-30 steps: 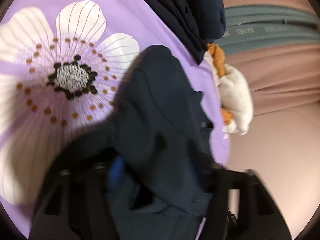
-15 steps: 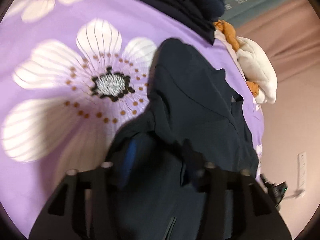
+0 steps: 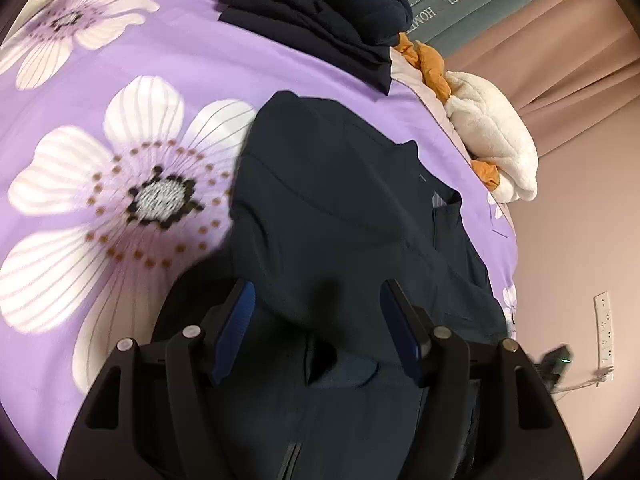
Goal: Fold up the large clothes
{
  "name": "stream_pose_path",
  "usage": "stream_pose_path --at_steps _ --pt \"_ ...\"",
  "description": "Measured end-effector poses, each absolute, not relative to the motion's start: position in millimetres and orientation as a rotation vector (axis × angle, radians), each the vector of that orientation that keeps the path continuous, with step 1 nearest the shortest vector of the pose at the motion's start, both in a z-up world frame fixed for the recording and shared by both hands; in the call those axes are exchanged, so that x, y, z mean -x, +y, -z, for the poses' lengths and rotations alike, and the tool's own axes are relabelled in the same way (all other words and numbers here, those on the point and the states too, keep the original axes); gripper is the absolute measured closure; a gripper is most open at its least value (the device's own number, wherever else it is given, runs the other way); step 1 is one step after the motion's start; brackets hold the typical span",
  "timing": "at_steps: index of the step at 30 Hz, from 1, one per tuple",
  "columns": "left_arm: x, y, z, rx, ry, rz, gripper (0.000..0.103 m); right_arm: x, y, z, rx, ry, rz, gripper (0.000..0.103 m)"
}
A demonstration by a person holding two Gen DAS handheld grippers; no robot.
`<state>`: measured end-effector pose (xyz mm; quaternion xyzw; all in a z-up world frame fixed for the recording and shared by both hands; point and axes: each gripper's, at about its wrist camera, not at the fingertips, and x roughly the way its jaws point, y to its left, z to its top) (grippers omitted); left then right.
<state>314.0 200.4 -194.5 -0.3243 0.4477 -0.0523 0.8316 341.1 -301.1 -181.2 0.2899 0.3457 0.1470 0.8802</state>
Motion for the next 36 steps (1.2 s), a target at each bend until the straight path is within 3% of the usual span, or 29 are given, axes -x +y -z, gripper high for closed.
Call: stream_pose_path --at_steps 3,10,13,19,22,23,24,25,28,30,36 --pt "-324.6 196.1 197.1 0.666 0.958 0.101 0.038 -339.7 -307.5 160.8 -0.604 0.623 -0.28 0.096" --pt "-338.9 191.6 208.2 0.643 1.007 0.072 0.038 -375.5 -294.3 210.1 -0.373 0.866 -0.113 0.092" --pt "-335.9 181.3 188.8 0.542 0.983 0.089 0.038 -363.5 -294.7 188.3 -0.306 0.8 -0.04 0.075" --pt "-339.8 123.6 163.9 0.269 0.912 0.155 0.039 -344.7 -276.5 151.4 -0.236 0.646 -0.156 0.072" --pt "-347.1 99.7 173.9 0.191 0.911 0.181 0.043 -354.3 -256.2 160.5 -0.171 0.702 -0.217 0.072" --pt "-350.4 91.6 180.4 0.156 0.92 0.186 0.052 -356.6 -252.7 165.9 -0.142 0.722 -0.209 0.072" --pt "-353.9 86.4 187.9 0.129 0.941 0.188 0.069 -360.2 -250.3 173.0 -0.122 0.745 -0.201 0.072" --pt "-357.0 84.1 195.1 0.112 0.963 0.188 0.074 -363.3 -250.9 180.8 -0.113 0.774 -0.194 0.072" --pt "-365.1 83.1 219.5 0.081 1.02 0.176 0.072 -372.7 -259.0 204.4 -0.107 0.852 -0.156 0.072" --pt "-368.5 87.4 229.8 0.097 1.039 0.182 0.07 -380.4 -260.3 213.5 -0.119 0.854 -0.155 0.079" --pt "-367.4 87.5 225.6 0.09 1.038 0.166 0.071 -379.2 -258.8 205.7 -0.118 0.865 -0.151 0.079"
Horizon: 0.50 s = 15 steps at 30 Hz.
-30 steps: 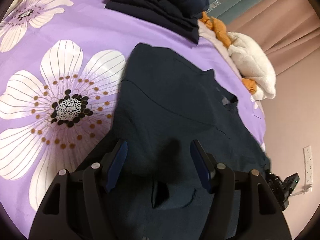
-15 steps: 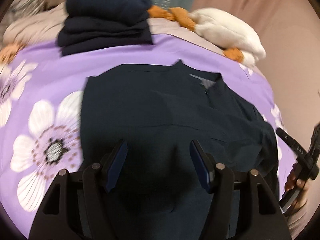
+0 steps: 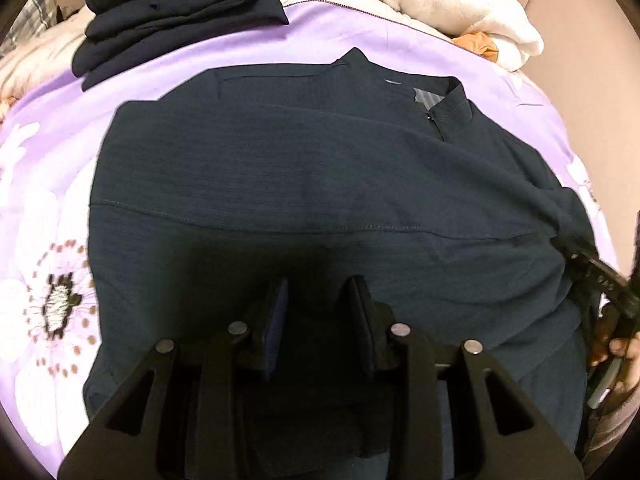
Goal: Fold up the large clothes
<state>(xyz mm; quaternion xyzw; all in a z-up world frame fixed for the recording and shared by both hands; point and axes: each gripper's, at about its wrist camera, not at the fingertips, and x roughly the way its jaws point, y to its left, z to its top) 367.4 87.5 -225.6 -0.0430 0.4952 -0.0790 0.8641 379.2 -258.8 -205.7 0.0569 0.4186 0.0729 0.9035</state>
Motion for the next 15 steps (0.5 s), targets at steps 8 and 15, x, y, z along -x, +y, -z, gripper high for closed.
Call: stream_pose_path --at_steps 8,15 --pt "-333.5 78.3 220.6 0.022 0.989 0.176 0.038 -340.5 -248.4 191.3 -0.106 0.831 -0.228 0.068" --pt "-327.3 73.9 228.0 -0.001 0.994 0.143 0.038 -343.0 -240.6 205.6 -0.041 0.853 -0.191 0.066"
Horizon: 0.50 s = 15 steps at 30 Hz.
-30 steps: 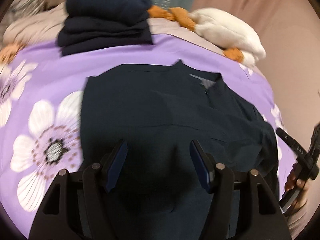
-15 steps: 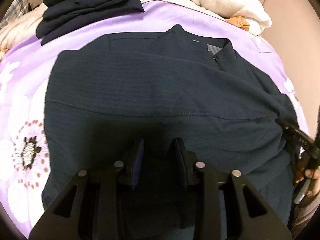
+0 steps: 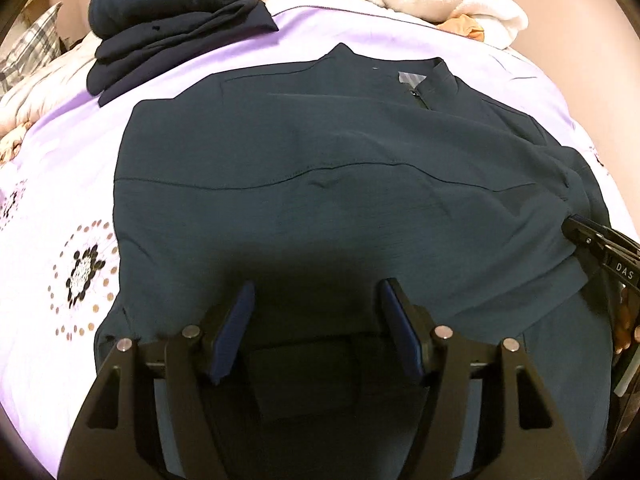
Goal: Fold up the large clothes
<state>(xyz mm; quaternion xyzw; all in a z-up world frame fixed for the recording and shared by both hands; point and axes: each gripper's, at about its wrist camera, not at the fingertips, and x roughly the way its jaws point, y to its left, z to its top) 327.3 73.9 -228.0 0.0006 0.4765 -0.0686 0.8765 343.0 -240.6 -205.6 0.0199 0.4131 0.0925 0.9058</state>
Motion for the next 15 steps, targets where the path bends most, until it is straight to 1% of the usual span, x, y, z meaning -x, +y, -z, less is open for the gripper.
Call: stream_pose_path --at_steps 4,5,8,12,13,15 --pt "-308.7 78.9 219.3 0.013 0.975 0.142 0.037 -323.6 -248.0 192.0 -0.114 0.844 -0.219 0.064" --pt "-305.3 79.2 218.8 0.01 0.974 0.143 0.036 -320.4 -249.8 193.5 -0.12 0.843 -0.219 0.064" --pt "-291.4 82.5 217.6 0.001 0.989 0.136 0.035 -315.2 -256.3 200.9 -0.154 0.873 -0.206 0.064" --pt "-264.8 89.6 211.3 0.039 1.012 0.16 0.035 -292.4 -258.7 190.5 -0.196 0.872 -0.237 0.064" --pt "-256.1 91.4 210.5 0.05 1.021 0.165 0.034 -282.7 -256.8 186.5 -0.183 0.877 -0.245 0.064" --pt "-236.5 96.3 211.2 0.088 1.047 0.167 0.021 -267.7 -252.0 183.6 -0.158 0.892 -0.255 0.063"
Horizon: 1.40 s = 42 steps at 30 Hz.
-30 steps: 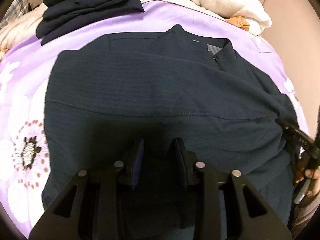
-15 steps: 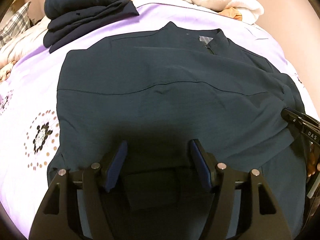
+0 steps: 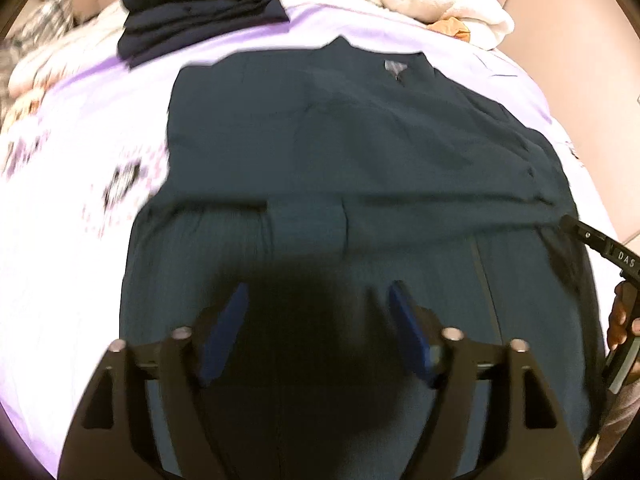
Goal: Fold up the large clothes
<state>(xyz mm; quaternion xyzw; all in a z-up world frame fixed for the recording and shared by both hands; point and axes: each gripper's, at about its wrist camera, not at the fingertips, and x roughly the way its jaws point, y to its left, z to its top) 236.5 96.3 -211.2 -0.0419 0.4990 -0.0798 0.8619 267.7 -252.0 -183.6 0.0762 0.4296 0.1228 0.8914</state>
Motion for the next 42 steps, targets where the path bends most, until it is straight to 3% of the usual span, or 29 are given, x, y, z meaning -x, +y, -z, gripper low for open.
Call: stream_pose_path --at_steps 3,6,19,29,34,42 --pt "-203.4 107.2 211.4 0.166 1.056 0.17 0.02 -245.4 -248.1 184.2 -0.146 0.918 -0.28 0.051" --pt "-167.1 119.6 214.5 0.229 1.059 0.127 0.014 -219.1 -247.0 189.9 -0.152 0.945 -0.3 0.05" --pt "-63.4 105.7 239.7 0.029 1.046 -0.04 0.014 -145.3 -212.3 215.7 0.07 0.969 -0.271 0.043" --pt "-13.2 112.3 235.4 0.022 1.026 -0.069 0.002 -86.2 -221.4 226.1 0.026 0.958 -0.282 0.037" --pt "9.2 133.7 238.6 0.165 1.033 -0.08 0.002 -74.3 -221.6 219.6 -0.014 0.971 -0.294 0.037" --pt "44.6 176.3 202.6 0.409 0.867 -0.066 0.001 -66.9 -246.8 200.7 -0.238 0.946 -0.314 0.037"
